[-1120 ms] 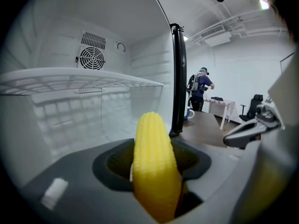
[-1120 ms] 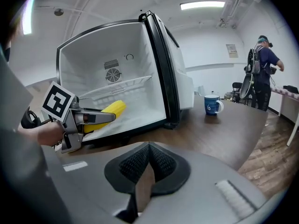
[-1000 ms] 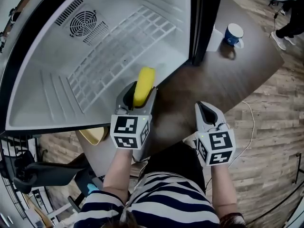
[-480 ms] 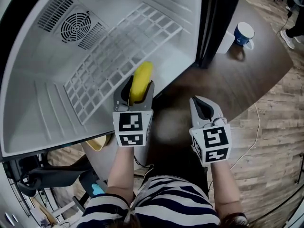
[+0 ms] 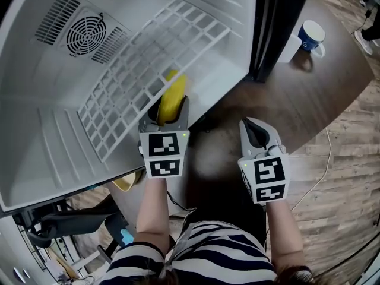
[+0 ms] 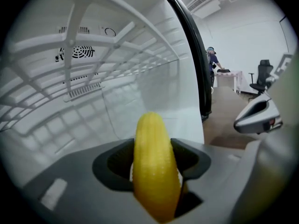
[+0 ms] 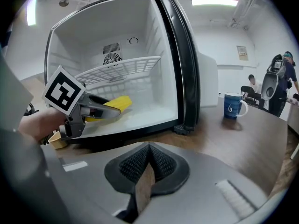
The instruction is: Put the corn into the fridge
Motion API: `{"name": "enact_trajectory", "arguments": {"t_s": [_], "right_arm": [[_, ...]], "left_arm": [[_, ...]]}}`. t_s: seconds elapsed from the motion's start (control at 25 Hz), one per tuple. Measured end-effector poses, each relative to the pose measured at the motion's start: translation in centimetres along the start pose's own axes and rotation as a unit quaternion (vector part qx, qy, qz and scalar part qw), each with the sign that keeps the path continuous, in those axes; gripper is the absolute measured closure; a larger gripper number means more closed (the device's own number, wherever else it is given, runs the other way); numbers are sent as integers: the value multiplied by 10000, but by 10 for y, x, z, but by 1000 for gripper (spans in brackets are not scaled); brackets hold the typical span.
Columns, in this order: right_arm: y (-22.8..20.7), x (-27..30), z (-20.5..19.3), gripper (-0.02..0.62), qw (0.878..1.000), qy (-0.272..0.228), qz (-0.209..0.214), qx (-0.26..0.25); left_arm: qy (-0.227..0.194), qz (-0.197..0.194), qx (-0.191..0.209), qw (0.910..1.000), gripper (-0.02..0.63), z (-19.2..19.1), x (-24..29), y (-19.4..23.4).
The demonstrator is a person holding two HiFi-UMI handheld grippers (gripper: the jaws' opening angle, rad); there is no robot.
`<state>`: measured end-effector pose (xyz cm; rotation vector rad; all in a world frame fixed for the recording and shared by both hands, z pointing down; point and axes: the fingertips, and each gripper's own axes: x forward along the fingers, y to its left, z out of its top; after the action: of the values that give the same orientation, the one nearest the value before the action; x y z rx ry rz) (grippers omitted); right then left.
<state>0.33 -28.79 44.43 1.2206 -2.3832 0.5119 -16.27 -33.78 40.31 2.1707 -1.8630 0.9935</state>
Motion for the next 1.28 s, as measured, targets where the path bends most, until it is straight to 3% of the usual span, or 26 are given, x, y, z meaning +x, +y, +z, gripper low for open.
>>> {"name": "enact_trajectory", "arguments": {"t_s": [0.52, 0.92, 1.16, 1.28], "right_arm": [[1, 2, -10, 598, 10000, 74, 13, -59], [3, 2, -12, 598, 10000, 87, -6, -32], [3, -6, -15, 598, 9999, 88, -54, -10], [3, -11, -15, 598, 9999, 70, -84, -1]], "left_arm": [[279, -86, 131, 9995, 606, -11, 16, -2], [113, -51, 386, 9992, 606, -8, 16, -3], [50, 179, 578, 9982, 606, -5, 11, -2], [-146, 194, 483, 9985, 606, 2, 5, -2]]}}
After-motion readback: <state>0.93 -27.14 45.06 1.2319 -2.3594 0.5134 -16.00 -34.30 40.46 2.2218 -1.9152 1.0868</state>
